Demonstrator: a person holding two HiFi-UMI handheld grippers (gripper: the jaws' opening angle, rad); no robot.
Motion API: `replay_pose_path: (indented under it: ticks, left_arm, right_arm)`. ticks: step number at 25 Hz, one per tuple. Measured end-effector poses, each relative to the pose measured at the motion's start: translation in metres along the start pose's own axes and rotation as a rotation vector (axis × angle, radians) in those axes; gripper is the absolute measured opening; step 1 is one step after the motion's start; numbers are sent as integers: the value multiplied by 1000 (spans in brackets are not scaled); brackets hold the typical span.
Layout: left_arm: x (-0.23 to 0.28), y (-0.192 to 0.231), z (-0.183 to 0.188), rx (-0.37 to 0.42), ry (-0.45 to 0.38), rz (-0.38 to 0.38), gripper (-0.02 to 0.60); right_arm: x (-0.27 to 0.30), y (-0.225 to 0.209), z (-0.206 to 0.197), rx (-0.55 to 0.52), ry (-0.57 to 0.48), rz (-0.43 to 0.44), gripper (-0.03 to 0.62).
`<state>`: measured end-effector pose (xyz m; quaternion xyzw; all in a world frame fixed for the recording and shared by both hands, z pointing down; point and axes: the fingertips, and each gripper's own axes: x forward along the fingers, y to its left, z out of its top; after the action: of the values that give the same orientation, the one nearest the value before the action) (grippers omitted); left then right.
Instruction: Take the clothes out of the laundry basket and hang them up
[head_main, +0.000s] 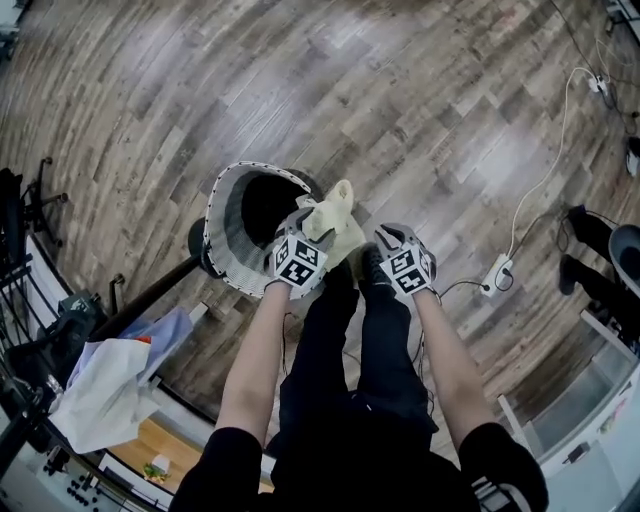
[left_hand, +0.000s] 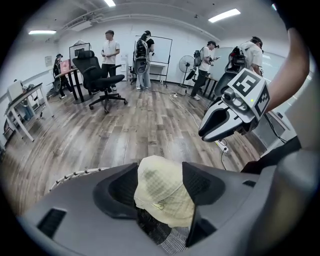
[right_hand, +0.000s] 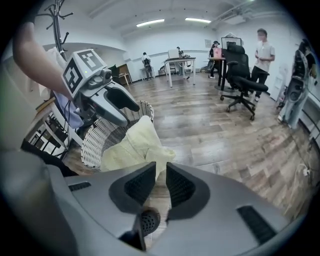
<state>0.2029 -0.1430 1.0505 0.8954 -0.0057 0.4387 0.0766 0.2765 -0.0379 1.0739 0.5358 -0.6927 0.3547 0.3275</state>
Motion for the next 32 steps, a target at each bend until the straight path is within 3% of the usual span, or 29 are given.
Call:
replay_pose_path:
  ticks: [4,8,13,18,23,28,32]
  left_arm:
    - [26,-5,-8,25,33,-24,284]
    - [37,-9,-8,-17,57,-45,266]
    - [35,-14,-12,-102,102,-64,172]
    - [6,-13,-15,-74,113,12,45]
    - [-35,-13,4,-101,52,69,35]
    - [-92,-17,54,-156,-95,106,35]
    - [-143,-31,81,-220,-147,133,35]
  right_arm:
    - [10,-2,-16,24,6,0,74]
    - [10,-1,-27,36,27,4,74]
    - [2,2,-27,41,29,15,71]
    - [-14,5,-17,34,23,20,66]
    - [-39,9,-3,3,18,34,64]
    - [-65,17,21,-41,16,56,64]
    - [-97,36,38,-85,28,90,64]
